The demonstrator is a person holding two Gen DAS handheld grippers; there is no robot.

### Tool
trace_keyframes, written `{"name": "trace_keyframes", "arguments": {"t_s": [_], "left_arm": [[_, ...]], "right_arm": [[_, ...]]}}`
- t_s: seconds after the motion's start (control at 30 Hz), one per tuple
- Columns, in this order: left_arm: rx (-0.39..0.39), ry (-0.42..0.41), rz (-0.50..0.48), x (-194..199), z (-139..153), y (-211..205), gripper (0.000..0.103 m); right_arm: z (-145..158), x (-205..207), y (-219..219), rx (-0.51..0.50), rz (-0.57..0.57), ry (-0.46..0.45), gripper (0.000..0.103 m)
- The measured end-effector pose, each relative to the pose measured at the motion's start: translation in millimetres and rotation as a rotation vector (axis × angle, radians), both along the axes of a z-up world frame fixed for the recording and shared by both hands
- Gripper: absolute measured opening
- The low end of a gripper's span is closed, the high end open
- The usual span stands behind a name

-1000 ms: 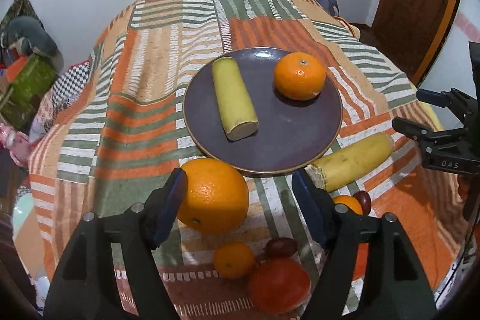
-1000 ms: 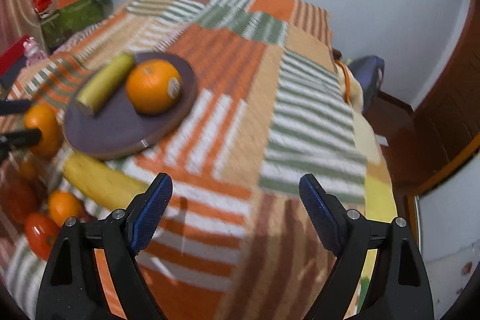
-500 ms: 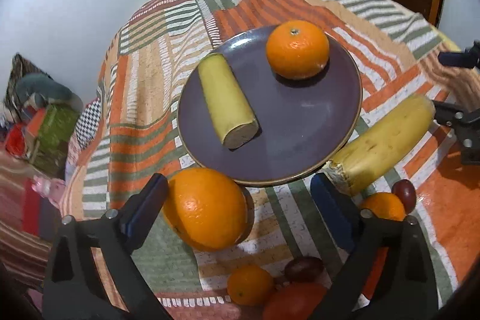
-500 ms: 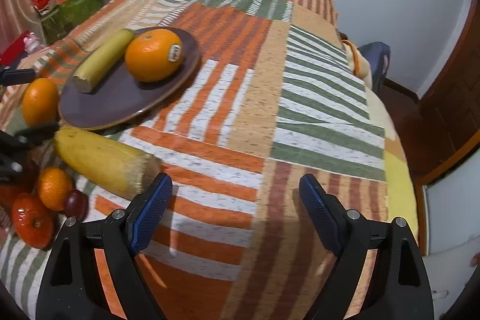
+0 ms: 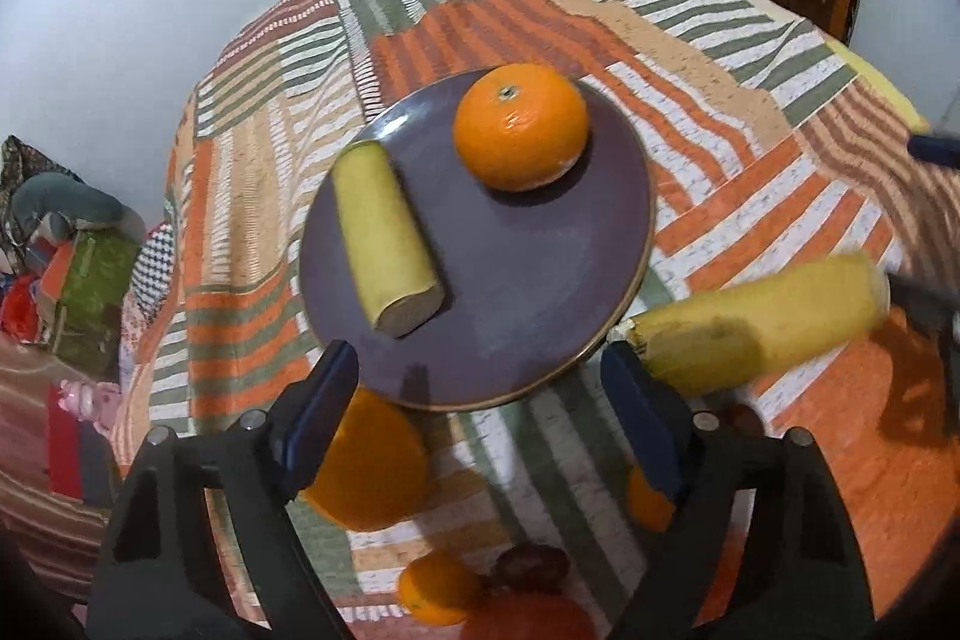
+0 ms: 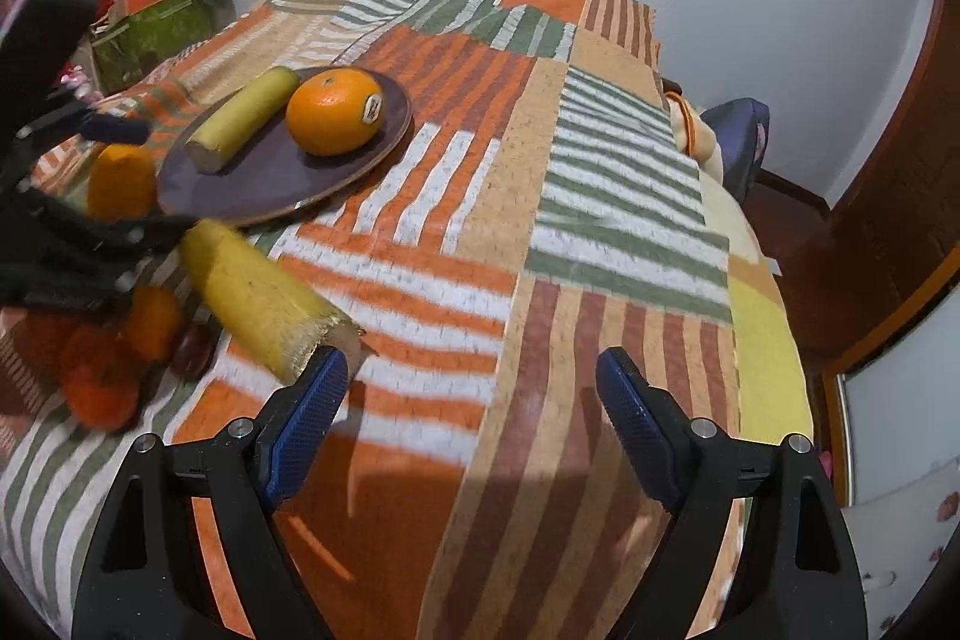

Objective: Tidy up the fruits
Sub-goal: 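Grasp the long yellow squash with right tool while left tool approaches another large orange, then lift the squash with right tool while left tool grips the large orange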

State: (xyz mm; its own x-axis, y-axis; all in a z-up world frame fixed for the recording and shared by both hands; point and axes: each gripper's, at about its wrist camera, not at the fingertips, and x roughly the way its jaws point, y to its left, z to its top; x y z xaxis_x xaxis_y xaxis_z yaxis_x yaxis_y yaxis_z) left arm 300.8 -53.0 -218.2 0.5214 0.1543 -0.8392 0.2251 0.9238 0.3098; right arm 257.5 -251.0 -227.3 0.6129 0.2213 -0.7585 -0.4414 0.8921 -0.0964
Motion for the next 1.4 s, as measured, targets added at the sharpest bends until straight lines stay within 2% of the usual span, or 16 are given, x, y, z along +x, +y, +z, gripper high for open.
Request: {"name": "trace_keyframes", "arguments": {"t_s": [0.2,0.33,0.43,0.57,0.6,0.63,0.7,0.83,0.93,1.2,1.4], "left_arm": [[-0.133,0.001,0.022,-4,14,13,0.084],[-0.199,-0.054,0.05,-19,40,39,0.084],[-0.285,-0.077,0.089,-33,53,69,0.086],[-0.363,-0.051,0.155,-42,50,102,0.086],[-0.374,-0.041,0.173,-43,46,108,0.086],[-0.378,-0.031,0.184,-45,43,113,0.086],[-0.394,-0.007,0.201,-48,34,120,0.086],[-0.432,0.035,0.197,-50,18,125,0.086],[-0.436,0.053,0.204,-45,9,123,0.086],[-0.447,0.075,0.198,-37,-3,117,0.086],[-0.436,0.066,0.188,-33,-4,116,0.086]], "right_arm": [[-1,-18,-3,-0.004,0.052,0.004,0.084],[16,-19,-3,0.074,0.067,-0.017,0.084],[24,-14,6,0.123,0.091,-0.025,0.083],[13,-3,31,0.122,0.148,0.017,0.083],[7,0,38,0.117,0.159,0.032,0.079],[2,2,42,0.113,0.169,0.047,0.071],[-8,8,50,0.113,0.175,0.085,0.063],[-20,17,51,0.172,0.177,0.157,0.058],[-23,12,52,0.138,0.189,0.15,0.054],[-21,-2,30,0.179,0.115,0.154,0.042],[-14,-10,30,0.151,0.148,0.178,0.04]]}}
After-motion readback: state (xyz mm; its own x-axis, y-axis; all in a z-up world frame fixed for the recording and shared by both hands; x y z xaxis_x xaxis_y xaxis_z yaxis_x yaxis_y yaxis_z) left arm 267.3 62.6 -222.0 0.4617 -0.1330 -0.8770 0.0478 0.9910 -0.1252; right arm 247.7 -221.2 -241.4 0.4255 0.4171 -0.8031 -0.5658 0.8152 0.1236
